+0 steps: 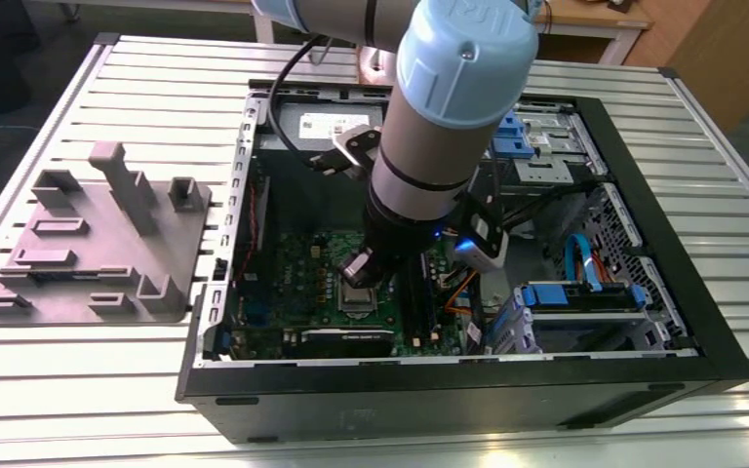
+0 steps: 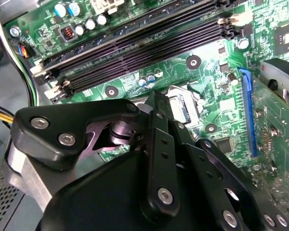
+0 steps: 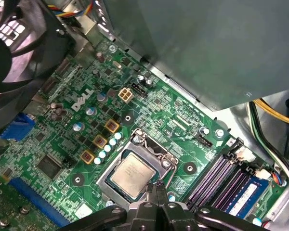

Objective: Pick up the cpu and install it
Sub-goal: 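Install the first cpu locking lever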

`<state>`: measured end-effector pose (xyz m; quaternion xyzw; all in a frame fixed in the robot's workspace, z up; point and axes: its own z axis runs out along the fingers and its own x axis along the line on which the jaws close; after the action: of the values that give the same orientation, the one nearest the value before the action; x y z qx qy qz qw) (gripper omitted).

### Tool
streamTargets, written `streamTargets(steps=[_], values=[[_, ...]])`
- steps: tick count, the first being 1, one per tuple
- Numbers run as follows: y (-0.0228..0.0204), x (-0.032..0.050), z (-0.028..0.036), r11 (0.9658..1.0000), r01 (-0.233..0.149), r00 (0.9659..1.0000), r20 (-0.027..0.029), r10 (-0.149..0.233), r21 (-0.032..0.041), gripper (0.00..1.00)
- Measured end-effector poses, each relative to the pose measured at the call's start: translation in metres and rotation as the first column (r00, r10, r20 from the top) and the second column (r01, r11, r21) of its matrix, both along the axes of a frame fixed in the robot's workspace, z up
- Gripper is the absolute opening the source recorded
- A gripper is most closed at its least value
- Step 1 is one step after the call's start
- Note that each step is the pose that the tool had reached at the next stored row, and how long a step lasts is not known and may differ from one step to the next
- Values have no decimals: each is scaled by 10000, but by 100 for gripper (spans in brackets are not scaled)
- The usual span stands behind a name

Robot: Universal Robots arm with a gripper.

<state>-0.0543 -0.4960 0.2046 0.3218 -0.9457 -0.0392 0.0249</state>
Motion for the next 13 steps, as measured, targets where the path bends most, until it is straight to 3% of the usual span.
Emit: streamTargets(steps=[13], values=[[-6, -1, -12, 10000, 72, 10000, 2, -72, -5, 10]])
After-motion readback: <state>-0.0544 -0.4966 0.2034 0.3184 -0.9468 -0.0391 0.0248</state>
